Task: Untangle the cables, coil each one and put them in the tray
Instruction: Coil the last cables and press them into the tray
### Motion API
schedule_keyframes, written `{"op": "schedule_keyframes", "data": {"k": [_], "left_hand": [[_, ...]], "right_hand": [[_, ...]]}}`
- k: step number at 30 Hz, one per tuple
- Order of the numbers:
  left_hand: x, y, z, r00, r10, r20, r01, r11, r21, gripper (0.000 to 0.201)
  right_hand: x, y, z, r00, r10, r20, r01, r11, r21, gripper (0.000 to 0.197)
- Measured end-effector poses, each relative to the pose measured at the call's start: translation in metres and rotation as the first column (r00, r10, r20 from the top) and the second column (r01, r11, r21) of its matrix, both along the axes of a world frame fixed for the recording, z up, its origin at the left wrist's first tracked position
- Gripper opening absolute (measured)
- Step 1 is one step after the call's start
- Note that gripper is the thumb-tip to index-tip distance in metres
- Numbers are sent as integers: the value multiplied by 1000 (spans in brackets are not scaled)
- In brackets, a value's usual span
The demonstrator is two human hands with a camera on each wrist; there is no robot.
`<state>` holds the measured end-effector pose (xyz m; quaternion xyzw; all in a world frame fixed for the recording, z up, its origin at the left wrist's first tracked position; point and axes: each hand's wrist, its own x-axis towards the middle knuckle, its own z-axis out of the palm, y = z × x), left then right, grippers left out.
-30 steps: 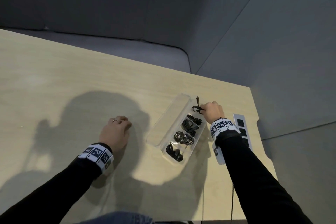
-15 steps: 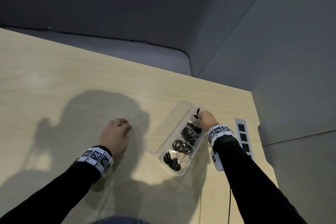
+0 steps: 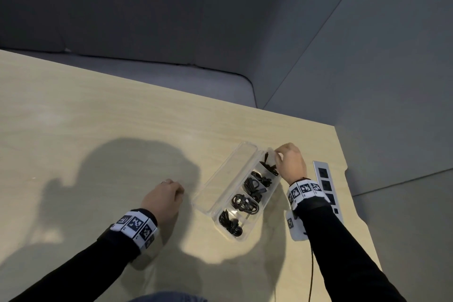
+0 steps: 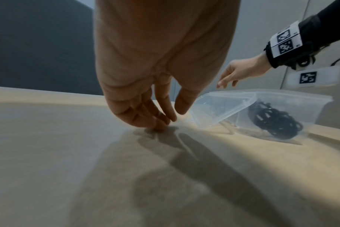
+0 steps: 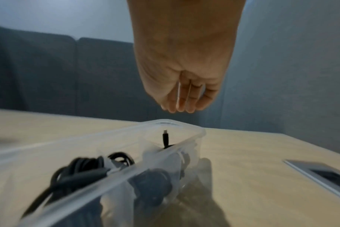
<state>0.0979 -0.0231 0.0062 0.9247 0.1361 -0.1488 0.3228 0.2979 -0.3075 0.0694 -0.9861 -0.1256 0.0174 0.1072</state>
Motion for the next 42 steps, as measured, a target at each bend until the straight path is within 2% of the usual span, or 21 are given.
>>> {"op": "schedule_keyframes", "data": {"k": [3, 5, 7, 9, 12, 14, 16, 18, 21, 23, 25, 27, 28, 30, 32, 34, 36, 37, 39, 41, 42], "left_hand": [[-6, -6, 8, 991, 16, -130, -16, 1000, 3, 28], [-9, -10, 11, 975, -3, -220, -4, 999, -33, 41], [-12, -17, 14, 950, -3, -313, -58, 981, -186, 55], [-10, -24, 15, 940, 46, -339, -172, 920, -352, 54], [2, -22, 16, 948, 197, -250, -288, 865, -410, 35], [11, -17, 23, 945, 277, -174, -327, 827, -457, 38], [16, -13, 36, 946, 318, -57, -299, 798, -523, 61], [17, -11, 48, 939, 339, 52, -242, 761, -602, 68], [9, -10, 58, 951, 257, 169, -81, 739, -669, 37], [2, -11, 61, 969, 91, 229, 61, 812, -580, 40], [-4, -15, 57, 963, -110, 247, 205, 894, -399, 46], [-6, -19, 47, 946, -261, 192, 301, 928, -219, 50], [-6, -20, 43, 929, -340, 146, 358, 926, -122, 55], [-6, -22, 37, 889, -455, 47, 454, 890, 37, 67], [-3, -22, 39, 858, -513, -29, 512, 849, 127, 75], [-1, -24, 44, 836, -539, -97, 548, 823, 147, 85], [2, -26, 47, 832, -539, -130, 554, 815, 169, 88], [3, -27, 48, 833, -536, -135, 553, 812, 187, 88], [7, -29, 48, 827, -544, -143, 562, 789, 246, 85], [10, -32, 48, 817, -557, -149, 572, 751, 328, 79], [11, -33, 47, 814, -561, -149, 573, 733, 367, 76]], "right_hand": [[-8, -11, 4, 976, -9, -219, -14, 994, -105, 39], [-17, -14, 4, 963, -50, -264, 9, 988, -155, 35], [-29, -15, 7, 958, -108, -266, 69, 986, -154, 27], [-41, -18, 8, 945, -166, -283, 135, 983, -124, 28], [-59, -26, 5, 924, -229, -305, 232, 972, -28, 26], [-72, -29, 5, 906, -267, -328, 285, 959, 6, 28], [-83, -29, 8, 891, -287, -350, 328, 943, 60, 37], [-91, -29, 10, 866, -329, -377, 394, 913, 109, 50], [-99, -31, 6, 817, -407, -409, 505, 847, 168, 66], [-102, -30, 4, 782, -423, -457, 566, 789, 238, 79], [-104, -29, 5, 760, -404, -510, 605, 726, 326, 86], [-105, -32, 2, 732, -392, -557, 648, 652, 392, 103], [-107, -32, 3, 728, -383, -569, 650, 649, 395, 105], [-114, -28, 6, 733, -375, -567, 636, 672, 378, 80], [-122, -25, 2, 741, -411, -530, 633, 691, 350, 60], [-127, -28, -7, 738, -434, -517, 652, 656, 380, 48], [-131, -29, -11, 735, -426, -528, 664, 610, 432, 45], [-133, -28, -10, 747, -426, -511, 651, 627, 428, 48], [-134, -27, -12, 813, -393, -429, 559, 733, 388, 50], [-136, -25, -18, 901, -263, -344, 381, 861, 338, 48], [-137, -25, -22, 922, -199, -331, 301, 908, 292, 48]]}}
